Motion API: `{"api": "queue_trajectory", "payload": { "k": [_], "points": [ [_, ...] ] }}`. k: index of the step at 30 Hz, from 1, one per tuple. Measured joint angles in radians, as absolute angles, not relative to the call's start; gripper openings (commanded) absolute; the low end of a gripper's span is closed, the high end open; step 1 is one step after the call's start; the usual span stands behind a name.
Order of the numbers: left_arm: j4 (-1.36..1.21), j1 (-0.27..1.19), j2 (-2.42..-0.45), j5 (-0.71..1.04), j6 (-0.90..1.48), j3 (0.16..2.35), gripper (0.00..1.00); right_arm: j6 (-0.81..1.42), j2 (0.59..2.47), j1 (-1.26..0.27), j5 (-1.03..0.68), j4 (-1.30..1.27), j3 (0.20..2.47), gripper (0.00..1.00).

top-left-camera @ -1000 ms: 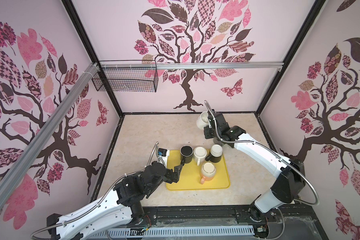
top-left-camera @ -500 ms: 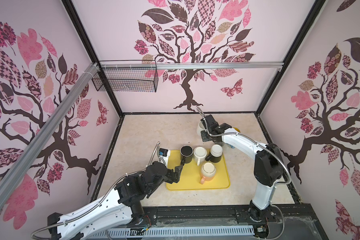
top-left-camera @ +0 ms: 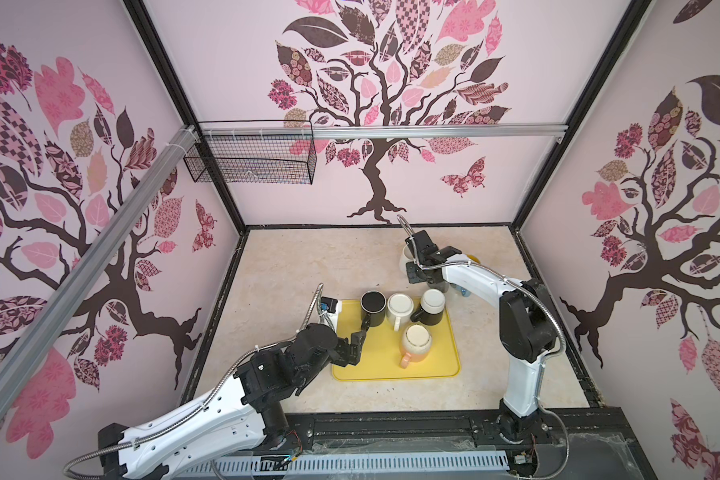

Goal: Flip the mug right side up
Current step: 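Carry the white mug beyond the tray with the right gripper while the left withdraws, then lower the white mug upright beside the grey mug and open the right gripper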

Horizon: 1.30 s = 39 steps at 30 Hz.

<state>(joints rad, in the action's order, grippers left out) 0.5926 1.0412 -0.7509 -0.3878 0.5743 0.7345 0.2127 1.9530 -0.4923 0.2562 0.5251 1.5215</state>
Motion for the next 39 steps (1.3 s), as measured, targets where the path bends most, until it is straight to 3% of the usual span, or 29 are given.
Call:
{"api": "queue_trajectory", "payload": {
  "k": [28, 35, 39],
  "points": [
    [0.578, 1.032, -0.743, -0.388, 0.574, 0.72, 0.95, 0.221, 2.041, -0.481, 0.268, 0.507, 1.521, 0.0],
    [0.579, 1.03, -0.752, -0.389, 0.574, 0.72, 0.95, 0.221, 2.041, -0.481, 0.268, 0.51, 1.521, 0.18],
    [0.579, 1.03, -0.752, -0.394, 0.575, 0.719, 0.95, 0.226, 2.041, -0.481, 0.268, 0.515, 1.521, 0.23]
  ]
}}
